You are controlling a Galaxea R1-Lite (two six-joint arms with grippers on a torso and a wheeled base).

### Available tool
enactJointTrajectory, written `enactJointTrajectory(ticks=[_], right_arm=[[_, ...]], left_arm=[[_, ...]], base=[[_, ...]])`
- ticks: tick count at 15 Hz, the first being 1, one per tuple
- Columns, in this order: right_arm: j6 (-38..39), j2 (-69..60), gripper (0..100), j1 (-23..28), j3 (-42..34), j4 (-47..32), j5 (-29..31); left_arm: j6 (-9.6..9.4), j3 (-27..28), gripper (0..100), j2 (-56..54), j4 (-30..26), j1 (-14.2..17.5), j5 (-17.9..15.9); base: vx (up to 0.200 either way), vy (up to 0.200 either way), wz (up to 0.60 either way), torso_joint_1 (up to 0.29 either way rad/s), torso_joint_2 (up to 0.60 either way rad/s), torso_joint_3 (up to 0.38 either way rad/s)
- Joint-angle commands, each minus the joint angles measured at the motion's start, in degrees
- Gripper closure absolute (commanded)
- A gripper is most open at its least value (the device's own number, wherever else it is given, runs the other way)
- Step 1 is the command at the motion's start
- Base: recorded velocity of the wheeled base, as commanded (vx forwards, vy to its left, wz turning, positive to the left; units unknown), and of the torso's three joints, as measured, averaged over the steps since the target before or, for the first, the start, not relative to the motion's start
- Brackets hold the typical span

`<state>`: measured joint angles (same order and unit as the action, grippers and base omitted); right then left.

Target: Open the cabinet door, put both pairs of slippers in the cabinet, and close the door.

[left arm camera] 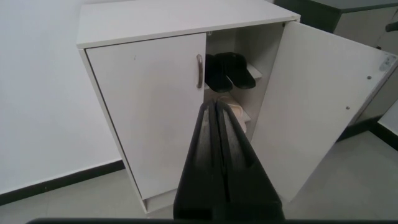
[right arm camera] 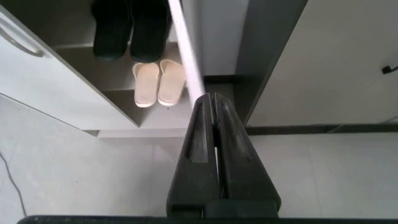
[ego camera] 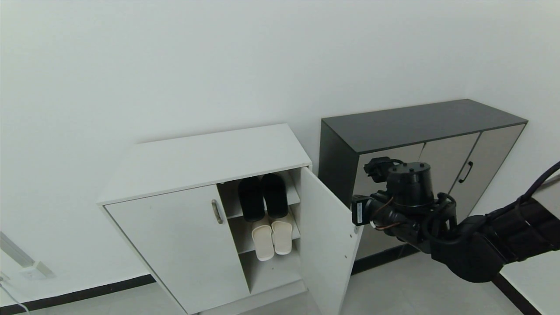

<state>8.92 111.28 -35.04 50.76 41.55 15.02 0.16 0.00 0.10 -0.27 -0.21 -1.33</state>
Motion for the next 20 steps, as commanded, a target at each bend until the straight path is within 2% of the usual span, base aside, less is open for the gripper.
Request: enactJointTrajectory(ticks=[1, 10, 16, 20], right_arm=[[-0.13, -1.76, 100, -0.30, -0.93, 0.03, 0.01], [-1.10, -2.03, 100, -1.79, -1.89, 0.99, -0.34], [-1.10, -2.56, 100, -2.05, -3.12, 1.61, -3.24], [-3.91, -1.85, 100, -0.30, -3.04, 2.75, -2.54]], left_arm=[[0.02, 0.00, 100, 0.08, 0.00, 0.03, 0.01], [0.02, 0.00, 100, 0.08, 0.00, 0.03, 0.01], [0.02, 0.00, 100, 0.08, 0.00, -0.06, 0.10], [0.02, 0.00, 100, 0.08, 0.00, 0.03, 0.10]], base=[[0.000, 0.000, 0.00, 0.000, 0.00, 0.000], [0.000, 0.000, 0.00, 0.000, 0.00, 0.000], [0.000, 0.000, 0.60, 0.006, 0.00, 0.005], [0.000, 0.000, 0.00, 0.000, 0.00, 0.000]])
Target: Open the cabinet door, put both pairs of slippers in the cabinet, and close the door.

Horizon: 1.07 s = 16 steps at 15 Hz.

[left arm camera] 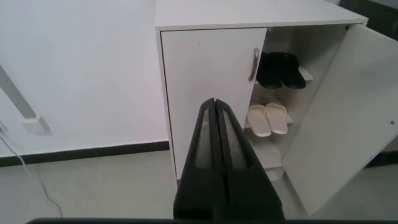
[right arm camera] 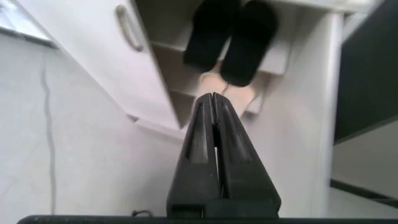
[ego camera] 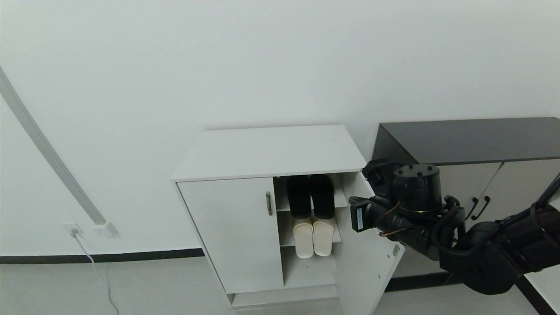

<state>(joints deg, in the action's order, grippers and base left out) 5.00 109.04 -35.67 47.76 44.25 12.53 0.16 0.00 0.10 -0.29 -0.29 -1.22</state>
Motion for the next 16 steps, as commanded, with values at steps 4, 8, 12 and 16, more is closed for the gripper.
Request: enactJointTrajectory(ticks=[4, 8, 12, 16], right_arm=[[-4.21, 2.40, 100, 4.47, 0.66, 0.05, 4.43], [-4.73, 6.88, 100, 9.39, 3.13, -0.13, 5.31], [-5.79, 10.40, 100, 11.85, 3.48, -0.04, 4.96], [-3.59, 9.34, 100, 8.51, 2.86, -0.04, 1.09]], left_arm=[[0.02, 0.00, 100, 0.08, 0.03, 0.12, -0.01], [0.02, 0.00, 100, 0.08, 0.03, 0.12, -0.01], [0.02, 0.00, 100, 0.08, 0.03, 0.03, -0.10], [0.02, 0.00, 100, 0.08, 0.03, 0.03, -0.01]], base=[[0.000, 0.000, 0.00, 0.000, 0.00, 0.000], [0.000, 0.000, 0.00, 0.000, 0.00, 0.000], [0.000, 0.000, 0.00, 0.000, 0.00, 0.000], [0.000, 0.000, 0.00, 0.000, 0.00, 0.000]])
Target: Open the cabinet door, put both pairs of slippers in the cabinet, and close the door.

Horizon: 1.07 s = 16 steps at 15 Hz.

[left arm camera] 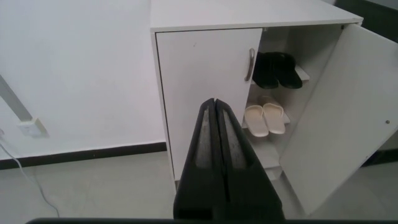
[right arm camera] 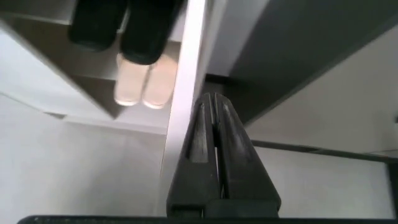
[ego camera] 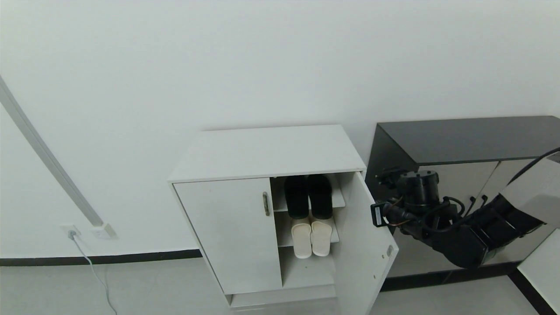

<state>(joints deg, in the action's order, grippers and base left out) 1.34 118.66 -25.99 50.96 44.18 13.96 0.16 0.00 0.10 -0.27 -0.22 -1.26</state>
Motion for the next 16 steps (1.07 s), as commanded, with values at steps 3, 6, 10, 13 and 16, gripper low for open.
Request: enactJointTrajectory(ticks=[3, 6, 10, 13, 16], right_arm=[[3.23, -1.51, 100, -5.21, -1.47, 0.38, -3.32], [3.41, -2.91, 100, -6.44, -2.18, 0.38, -3.59], [3.49, -3.35, 100, -7.14, -3.94, 3.11, -5.52], [3.49, -3.70, 100, -7.94, -6.22, 7.33, -8.33], [3.49, -4.49, 100, -8.29, -7.80, 8.47, -10.88]], left_arm=[[0.02, 0.00, 100, 0.08, 0.00, 0.04, 0.03], [0.02, 0.00, 100, 0.08, 0.00, 0.04, 0.03], [0.11, 0.00, 100, 0.08, 0.00, 0.04, 0.03], [0.02, 0.00, 100, 0.08, 0.00, 0.04, 0.03], [0.02, 0.00, 100, 0.08, 0.00, 0.04, 0.03]], base=[[0.000, 0.000, 0.00, 0.000, 0.00, 0.000], [0.000, 0.000, 0.00, 0.000, 0.00, 0.000], [0.000, 0.000, 0.00, 0.000, 0.00, 0.000], [0.000, 0.000, 0.00, 0.000, 0.00, 0.000], [0.000, 0.000, 0.00, 0.000, 0.00, 0.000]])
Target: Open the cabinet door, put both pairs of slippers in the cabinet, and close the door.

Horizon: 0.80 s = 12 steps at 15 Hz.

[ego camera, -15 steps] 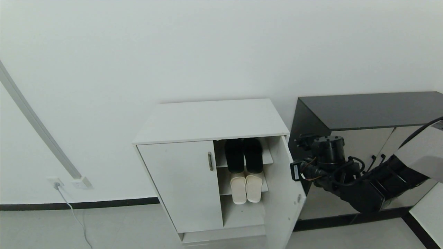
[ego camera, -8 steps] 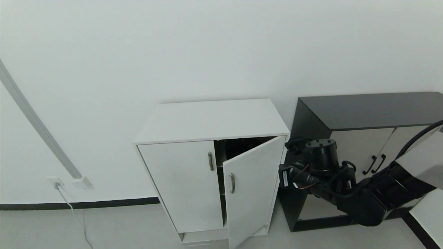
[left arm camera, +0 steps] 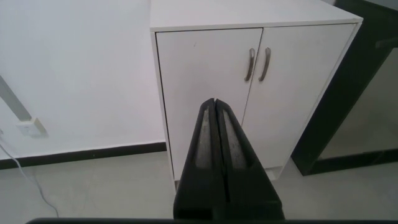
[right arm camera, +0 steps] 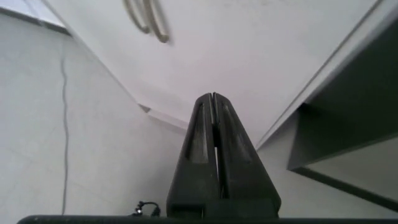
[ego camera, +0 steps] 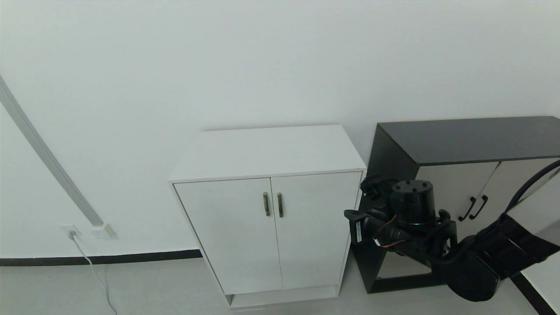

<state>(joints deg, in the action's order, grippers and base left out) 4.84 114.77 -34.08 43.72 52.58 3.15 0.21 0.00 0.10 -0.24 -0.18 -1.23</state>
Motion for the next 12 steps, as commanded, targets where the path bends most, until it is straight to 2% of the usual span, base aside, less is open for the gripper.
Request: enactJointTrajectory(ticks=[1, 3, 7, 12], right_arm=[[-0.01, -0.69, 100, -0.37, -1.09, 0.16, -0.77], [-0.01, -1.13, 100, -1.16, -2.93, 2.18, -3.58], [-0.01, -1.31, 100, -2.65, -5.48, 4.46, -4.99], [-0.01, -0.69, 100, -4.15, -6.01, 4.46, -5.52]], left_arm=[[-0.03, 0.00, 100, 0.08, -0.02, 0.01, 0.00], [-0.03, 0.00, 100, 0.08, -0.02, 0.01, 0.00], [-0.03, 0.00, 100, 0.08, -0.02, 0.01, -0.09], [-0.03, 0.00, 100, 0.08, -0.02, 0.01, -0.09]], base=[[0.000, 0.000, 0.00, 0.000, 0.00, 0.000], [0.000, 0.000, 0.00, 0.000, 0.00, 0.000], [0.000, 0.000, 0.00, 0.000, 0.00, 0.000], [0.200, 0.000, 0.00, -0.002, 0.00, 0.002]])
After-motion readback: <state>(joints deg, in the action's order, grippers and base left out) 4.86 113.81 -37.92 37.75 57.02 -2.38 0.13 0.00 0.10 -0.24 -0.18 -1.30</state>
